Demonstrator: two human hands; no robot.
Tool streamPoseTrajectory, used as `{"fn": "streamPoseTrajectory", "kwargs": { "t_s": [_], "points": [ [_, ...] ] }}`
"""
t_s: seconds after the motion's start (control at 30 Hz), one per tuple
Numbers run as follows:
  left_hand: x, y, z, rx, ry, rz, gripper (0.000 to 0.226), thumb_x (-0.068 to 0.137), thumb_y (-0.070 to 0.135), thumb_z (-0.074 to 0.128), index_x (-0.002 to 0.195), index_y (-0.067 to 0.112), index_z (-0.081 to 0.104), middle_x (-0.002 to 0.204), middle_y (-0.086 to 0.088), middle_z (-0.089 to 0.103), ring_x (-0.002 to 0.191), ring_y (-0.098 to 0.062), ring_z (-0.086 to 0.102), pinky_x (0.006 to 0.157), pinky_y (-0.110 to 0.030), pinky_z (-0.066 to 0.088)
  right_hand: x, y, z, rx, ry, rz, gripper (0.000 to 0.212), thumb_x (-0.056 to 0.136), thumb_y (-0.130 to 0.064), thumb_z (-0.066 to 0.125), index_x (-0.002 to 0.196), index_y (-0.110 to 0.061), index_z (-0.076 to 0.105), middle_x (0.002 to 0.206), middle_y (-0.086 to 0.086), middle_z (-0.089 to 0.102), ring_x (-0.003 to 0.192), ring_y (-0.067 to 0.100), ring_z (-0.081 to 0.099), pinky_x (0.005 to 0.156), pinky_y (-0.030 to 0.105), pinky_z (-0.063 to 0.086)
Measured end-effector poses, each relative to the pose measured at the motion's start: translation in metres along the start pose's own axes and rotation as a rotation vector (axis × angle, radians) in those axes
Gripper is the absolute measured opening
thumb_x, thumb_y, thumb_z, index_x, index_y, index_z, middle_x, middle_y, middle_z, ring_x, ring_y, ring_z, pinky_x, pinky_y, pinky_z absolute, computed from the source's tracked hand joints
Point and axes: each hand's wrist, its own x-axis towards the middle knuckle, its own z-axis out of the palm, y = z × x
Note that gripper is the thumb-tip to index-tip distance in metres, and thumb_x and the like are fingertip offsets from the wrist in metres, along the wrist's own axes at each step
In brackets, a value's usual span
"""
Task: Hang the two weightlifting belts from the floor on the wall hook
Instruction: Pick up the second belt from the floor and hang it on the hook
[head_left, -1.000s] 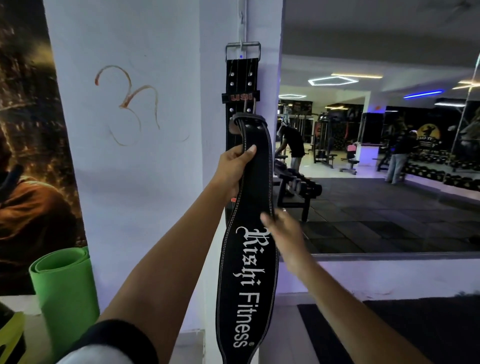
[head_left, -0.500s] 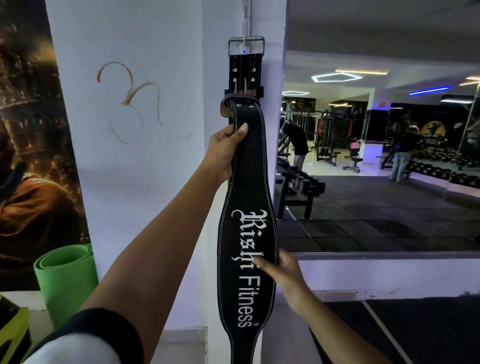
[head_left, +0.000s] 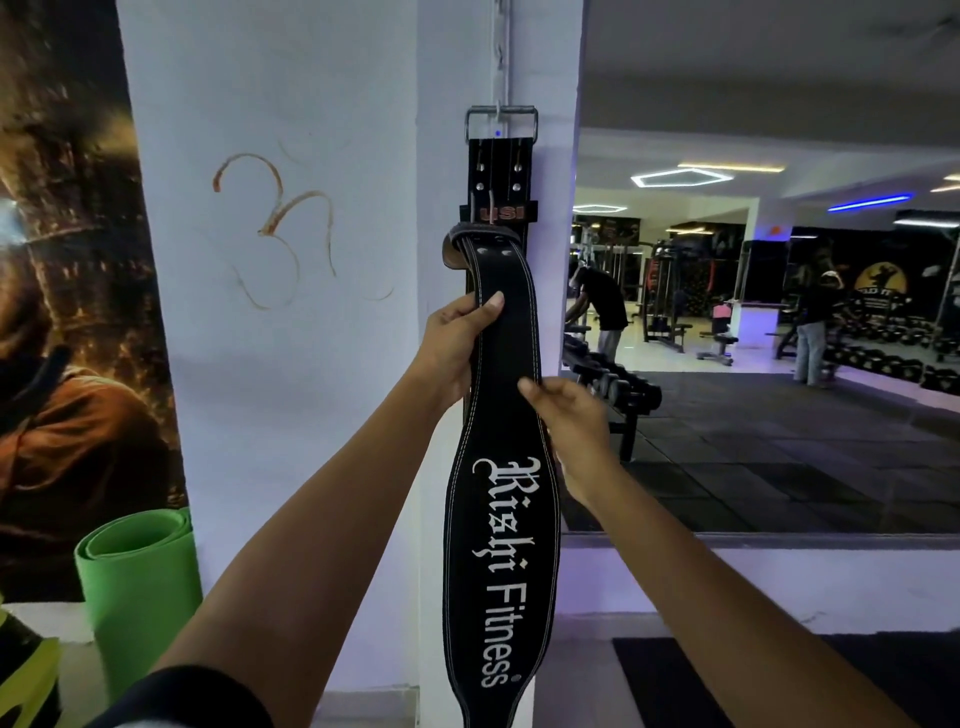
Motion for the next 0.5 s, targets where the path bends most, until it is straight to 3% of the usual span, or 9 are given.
{"fn": "streamPoseTrajectory", "kwargs": {
  "t_s": [0.1,0.2,0.3,0.37,0.43,0.5],
  "points": [
    [-0.004,-0.002,-0.003,0.001,-0.020,-0.018,0.012,0.090,0.008,0.055,0.091,0.005,0.067,0.083,-0.010,0.069,0.070,-0.018,0.069,0.071,-0.030,0.060,0.024,-0.029,0.011,-0.027,0.006,-0.071,0.009,0.082,-0.018,0.067,0.082,-0.013,0.060,0.076,0.000,0.062,0.075,0.016,0.059,0.072,0.029,0.050],
    [-0.006,-0.004,-0.007,0.032,-0.037,-0.021,0.012,0.089,0.006,0.056,0.088,0.005,0.068,0.078,-0.008,0.071,0.070,-0.018,0.069,0.068,-0.029,0.060,0.044,-0.048,0.018,-0.112,0.009,-0.074,0.018,0.083,-0.025,0.066,0.091,-0.010,0.060,0.086,0.004,0.062,0.088,0.020,0.059,0.078,0.030,0.048],
    [-0.008,-0.005,-0.011,0.055,-0.071,-0.035,0.013,0.088,0.003,0.056,0.091,0.005,0.068,0.081,-0.007,0.072,0.074,-0.019,0.070,0.067,-0.028,0.059,0.058,-0.063,0.024,-0.124,0.002,0.002,0.021,0.083,-0.030,0.065,0.077,-0.011,0.058,0.094,0.008,0.063,0.096,0.023,0.058,0.088,0.038,0.047],
    [-0.009,-0.006,-0.014,0.077,-0.104,-0.048,0.016,0.088,0.002,0.055,0.098,0.001,0.067,0.090,-0.011,0.070,0.080,-0.021,0.069,0.070,-0.028,0.059,0.066,-0.073,0.026,-0.088,-0.008,0.083,0.024,0.083,-0.031,0.065,0.078,-0.008,0.062,0.094,0.008,0.063,0.099,0.025,0.059,0.096,0.043,0.048],
    [-0.013,-0.007,-0.017,0.126,-0.145,-0.064,0.020,0.086,-0.001,0.056,0.103,0.000,0.066,0.093,-0.011,0.070,0.083,-0.020,0.069,0.072,-0.026,0.058,0.072,-0.083,0.027,0.018,-0.037,0.141,0.021,0.084,-0.027,0.064,0.085,-0.007,0.065,0.093,0.008,0.065,0.097,0.028,0.062,0.092,0.045,0.051],
    [-0.018,-0.010,-0.020,0.175,-0.206,-0.089,0.020,0.084,-0.006,0.056,0.100,0.001,0.068,0.087,-0.005,0.073,0.080,-0.016,0.071,0.069,-0.022,0.057,0.076,-0.091,0.028,0.110,-0.045,0.146,0.013,0.086,-0.021,0.063,0.079,-0.010,0.063,0.079,0.007,0.059,0.078,0.024,0.059,0.077,0.041,0.054]
  ]
}}
